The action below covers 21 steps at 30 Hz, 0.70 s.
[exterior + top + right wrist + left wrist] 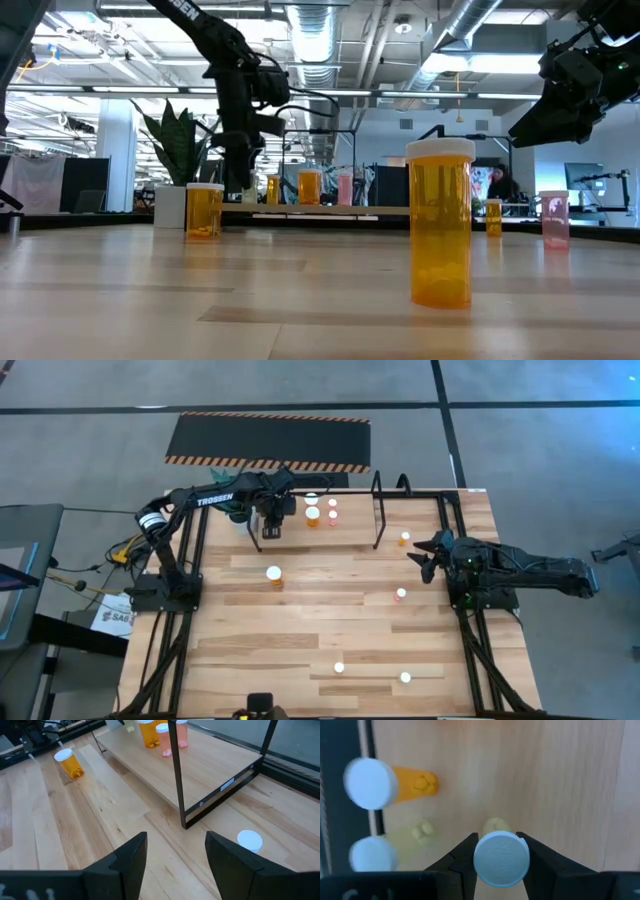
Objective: Pick and place medicine bottles onto shelf by color
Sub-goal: Put the left yellow pill bottle on the shelf aligned with the other yellow pill bottle
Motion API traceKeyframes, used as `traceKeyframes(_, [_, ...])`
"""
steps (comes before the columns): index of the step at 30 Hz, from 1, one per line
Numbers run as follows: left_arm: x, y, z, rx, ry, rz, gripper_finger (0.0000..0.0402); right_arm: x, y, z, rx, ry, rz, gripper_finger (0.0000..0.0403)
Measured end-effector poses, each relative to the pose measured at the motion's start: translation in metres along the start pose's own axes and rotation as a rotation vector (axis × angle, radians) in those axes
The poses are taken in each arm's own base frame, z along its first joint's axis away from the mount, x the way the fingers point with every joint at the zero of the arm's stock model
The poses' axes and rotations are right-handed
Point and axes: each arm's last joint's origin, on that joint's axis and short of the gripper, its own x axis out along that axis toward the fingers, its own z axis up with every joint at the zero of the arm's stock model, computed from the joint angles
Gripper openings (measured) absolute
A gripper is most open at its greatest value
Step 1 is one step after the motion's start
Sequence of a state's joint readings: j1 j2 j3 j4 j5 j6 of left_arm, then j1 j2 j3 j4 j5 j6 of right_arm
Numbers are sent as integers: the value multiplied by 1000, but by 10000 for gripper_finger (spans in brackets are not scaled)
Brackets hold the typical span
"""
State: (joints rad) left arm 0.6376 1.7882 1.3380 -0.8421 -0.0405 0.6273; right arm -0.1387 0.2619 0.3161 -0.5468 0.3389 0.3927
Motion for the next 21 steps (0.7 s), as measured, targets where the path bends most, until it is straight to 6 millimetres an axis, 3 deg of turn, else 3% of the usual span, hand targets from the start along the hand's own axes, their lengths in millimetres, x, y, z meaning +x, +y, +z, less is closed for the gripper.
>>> traceKeyframes(21, [0,5,-6,-33,48,35,116,0,0,0,0,0,0,225])
